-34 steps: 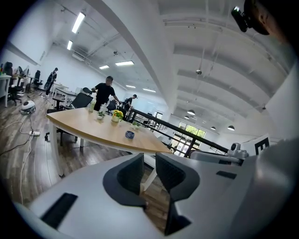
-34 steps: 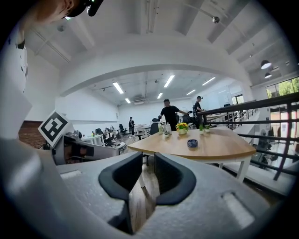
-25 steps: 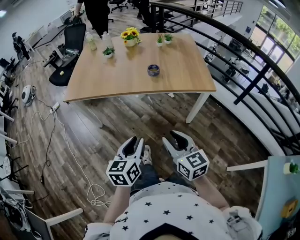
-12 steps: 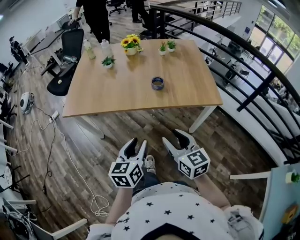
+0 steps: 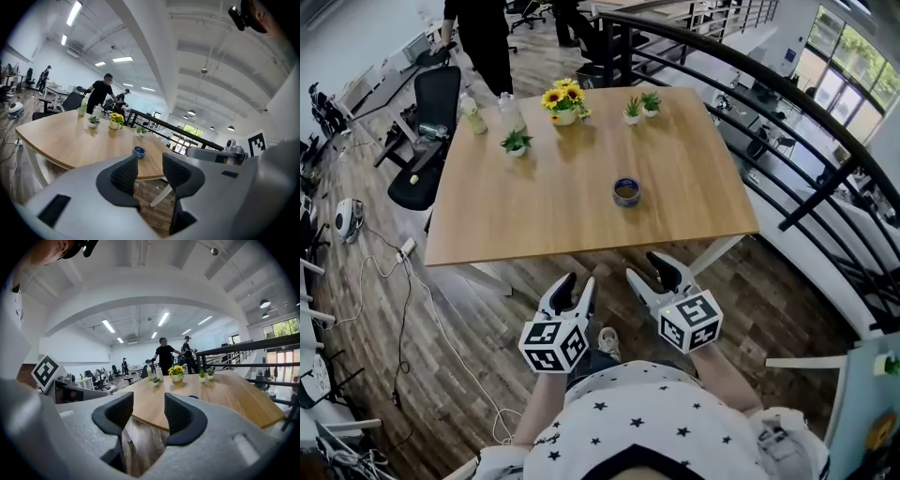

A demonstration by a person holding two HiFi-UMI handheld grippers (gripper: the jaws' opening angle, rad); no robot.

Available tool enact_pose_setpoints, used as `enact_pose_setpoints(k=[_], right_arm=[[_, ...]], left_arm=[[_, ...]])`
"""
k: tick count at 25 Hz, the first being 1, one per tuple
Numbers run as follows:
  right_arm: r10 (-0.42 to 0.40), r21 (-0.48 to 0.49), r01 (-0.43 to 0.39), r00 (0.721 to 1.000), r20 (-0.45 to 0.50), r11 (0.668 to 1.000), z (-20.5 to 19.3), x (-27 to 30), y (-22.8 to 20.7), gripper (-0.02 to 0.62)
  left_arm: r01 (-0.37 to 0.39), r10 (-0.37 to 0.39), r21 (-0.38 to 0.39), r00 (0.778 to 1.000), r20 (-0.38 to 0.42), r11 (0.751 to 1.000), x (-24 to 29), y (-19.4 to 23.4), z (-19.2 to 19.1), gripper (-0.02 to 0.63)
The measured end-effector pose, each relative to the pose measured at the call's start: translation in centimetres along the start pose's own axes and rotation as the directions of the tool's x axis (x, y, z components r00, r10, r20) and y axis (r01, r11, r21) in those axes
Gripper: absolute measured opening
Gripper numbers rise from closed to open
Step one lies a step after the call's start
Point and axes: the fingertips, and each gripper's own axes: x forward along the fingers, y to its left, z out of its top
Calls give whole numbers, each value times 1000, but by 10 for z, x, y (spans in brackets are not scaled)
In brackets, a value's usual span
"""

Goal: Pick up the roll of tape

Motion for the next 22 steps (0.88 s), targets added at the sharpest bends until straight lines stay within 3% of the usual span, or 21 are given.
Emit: enact_pose_setpoints(k=[22], right_arm=[[-67,9,67,998,-3,998,26,123,-63,190]], left_arm=[[41,-41,6,999,-30,999,100,83,54,158]])
